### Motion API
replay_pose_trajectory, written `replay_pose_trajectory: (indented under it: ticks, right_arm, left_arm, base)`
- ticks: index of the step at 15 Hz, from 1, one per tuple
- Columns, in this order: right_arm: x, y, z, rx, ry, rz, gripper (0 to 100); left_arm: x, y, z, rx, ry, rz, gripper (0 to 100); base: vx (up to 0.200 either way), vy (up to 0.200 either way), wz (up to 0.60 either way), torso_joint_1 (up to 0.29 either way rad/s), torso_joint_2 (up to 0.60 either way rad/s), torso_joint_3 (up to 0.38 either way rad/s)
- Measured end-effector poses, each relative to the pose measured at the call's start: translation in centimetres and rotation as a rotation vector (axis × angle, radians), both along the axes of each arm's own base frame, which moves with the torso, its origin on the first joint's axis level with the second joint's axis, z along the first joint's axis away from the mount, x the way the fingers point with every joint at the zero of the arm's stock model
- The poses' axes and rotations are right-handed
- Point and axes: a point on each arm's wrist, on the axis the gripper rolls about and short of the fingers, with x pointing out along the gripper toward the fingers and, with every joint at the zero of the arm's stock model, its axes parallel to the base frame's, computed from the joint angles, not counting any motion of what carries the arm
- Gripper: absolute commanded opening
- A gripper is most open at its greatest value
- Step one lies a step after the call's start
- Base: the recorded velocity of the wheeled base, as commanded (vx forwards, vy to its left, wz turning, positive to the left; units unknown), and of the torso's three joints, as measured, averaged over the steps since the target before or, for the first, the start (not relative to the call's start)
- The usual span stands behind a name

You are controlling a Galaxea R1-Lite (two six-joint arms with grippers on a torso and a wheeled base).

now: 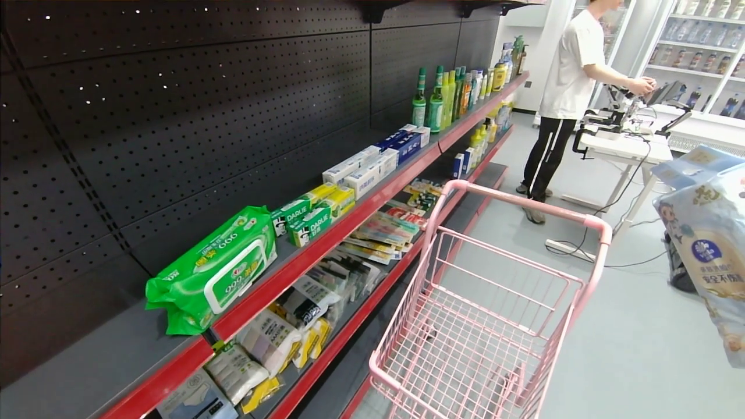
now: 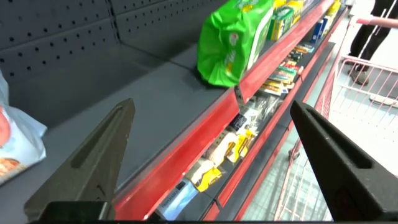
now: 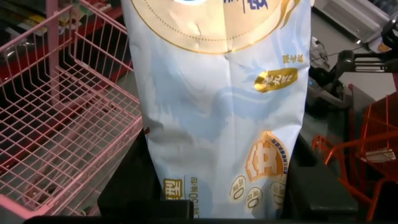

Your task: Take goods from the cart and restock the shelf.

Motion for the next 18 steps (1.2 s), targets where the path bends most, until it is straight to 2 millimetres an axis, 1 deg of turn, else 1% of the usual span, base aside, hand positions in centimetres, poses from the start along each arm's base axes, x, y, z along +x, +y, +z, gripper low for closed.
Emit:
replay_pose_trajectory:
  ticks: [9,15,18]
  right_arm:
    - [0.09,0.03,0.0,-0.008,0.006,0.02,0]
    - [0.33,-0.01,0.14,-0.029,0.016,0.026,0]
    - [0.37,0.03,0.07,-0.039,0.022,0.04,0]
  left_arm:
    - [0.01,0.0,-0.02,0.0,0.001,0.0,100]
    - [0.01,0.0,-0.03,0.0,0.001,-0.001,100]
    - [0.01,0.0,-0.03,0.001,0.001,0.0,100]
  base:
    - [0.0,0.0,0.0,0.142,-0.31,-0.169]
    - [0.0,0.0,0.0,0.087,-0.19,-0.097]
    - [0.0,0.0,0.0,0.0,0.0,0.0]
